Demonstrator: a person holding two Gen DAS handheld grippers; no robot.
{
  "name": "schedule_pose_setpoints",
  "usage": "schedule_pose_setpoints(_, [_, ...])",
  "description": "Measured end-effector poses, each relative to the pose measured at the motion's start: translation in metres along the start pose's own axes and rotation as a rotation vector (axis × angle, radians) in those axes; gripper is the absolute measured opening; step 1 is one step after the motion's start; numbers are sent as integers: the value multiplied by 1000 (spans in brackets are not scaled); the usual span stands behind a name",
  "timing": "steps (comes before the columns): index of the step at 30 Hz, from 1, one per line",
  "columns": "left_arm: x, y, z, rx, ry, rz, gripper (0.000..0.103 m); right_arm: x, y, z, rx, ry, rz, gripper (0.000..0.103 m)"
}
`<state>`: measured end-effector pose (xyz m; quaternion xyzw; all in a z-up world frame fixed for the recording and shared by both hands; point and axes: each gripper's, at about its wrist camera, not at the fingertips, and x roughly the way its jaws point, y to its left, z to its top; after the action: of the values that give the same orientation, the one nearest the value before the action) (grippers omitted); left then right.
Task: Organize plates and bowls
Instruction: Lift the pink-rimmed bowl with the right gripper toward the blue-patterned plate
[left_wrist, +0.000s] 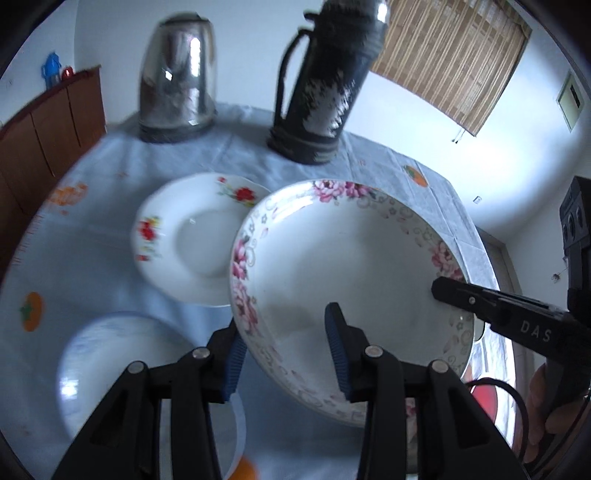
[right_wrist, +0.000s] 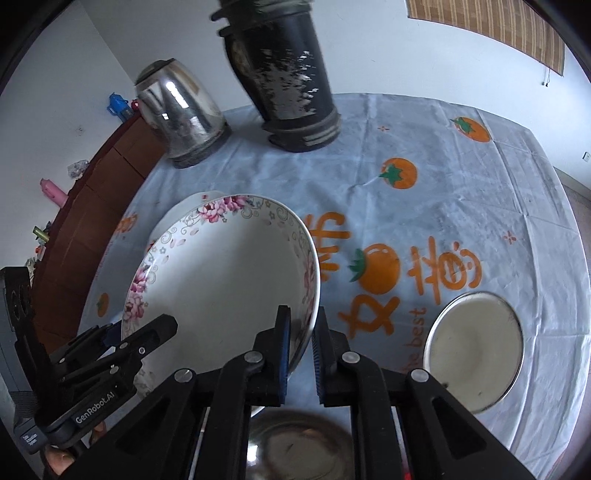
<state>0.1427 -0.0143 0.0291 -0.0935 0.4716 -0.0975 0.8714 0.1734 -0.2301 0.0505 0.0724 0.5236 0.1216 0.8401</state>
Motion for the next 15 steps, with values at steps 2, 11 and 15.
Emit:
schedule_pose_setpoints(2, [-14,11,-6,3,-18,12,39,-7,17,-7,-16,-18,4,12])
schedule_pose_setpoints(11, [-63,74,-36,0,-69,75,39,-8,92,-50,-33,-45,74,12])
schedule_pose_setpoints(15, [-67,98,-55,6,-68,102,39,4,120,-74,-21,-55,96,12])
